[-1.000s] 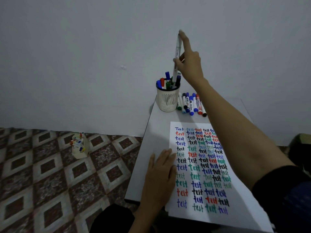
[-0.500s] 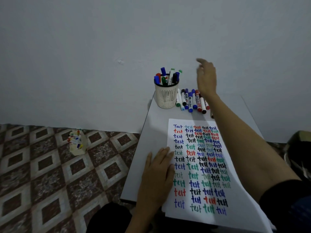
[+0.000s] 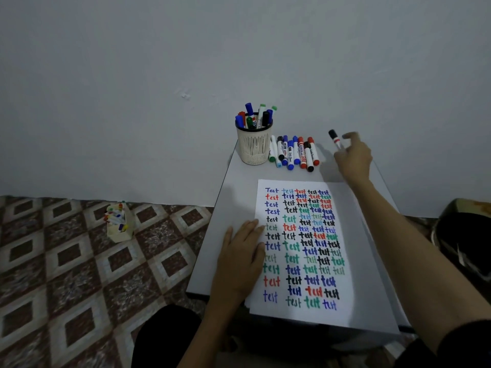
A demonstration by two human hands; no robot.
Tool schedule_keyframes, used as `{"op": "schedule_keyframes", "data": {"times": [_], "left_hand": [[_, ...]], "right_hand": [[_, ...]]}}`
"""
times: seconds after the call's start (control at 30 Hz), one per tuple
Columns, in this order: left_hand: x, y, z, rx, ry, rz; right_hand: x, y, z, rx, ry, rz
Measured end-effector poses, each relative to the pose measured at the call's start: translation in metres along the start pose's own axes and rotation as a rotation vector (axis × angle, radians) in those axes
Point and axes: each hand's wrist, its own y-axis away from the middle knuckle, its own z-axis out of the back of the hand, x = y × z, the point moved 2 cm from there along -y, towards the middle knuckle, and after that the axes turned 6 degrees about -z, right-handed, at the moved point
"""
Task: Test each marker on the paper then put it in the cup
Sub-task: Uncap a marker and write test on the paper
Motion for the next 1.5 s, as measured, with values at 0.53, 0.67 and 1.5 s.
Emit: {"op": "schedule_keyframes", "data": {"times": [0.53, 0.67, 1.5], "left_hand": [[-0.019, 0.009, 0.012, -0.026, 0.194, -0.108], [-0.021, 0.013, 0.013, -0.062, 0.126, -0.177], [-0.021, 0.017, 0.022, -0.121, 0.212, -0.269]], "right_hand": [[0.035, 0.218, 0.076, 0.677, -0.679, -0.120], [0.043, 0.238, 0.065, 0.684, -0.822, -0.142], [0.057, 0.234, 0.057, 0.884, -0.830, -0.083]]}}
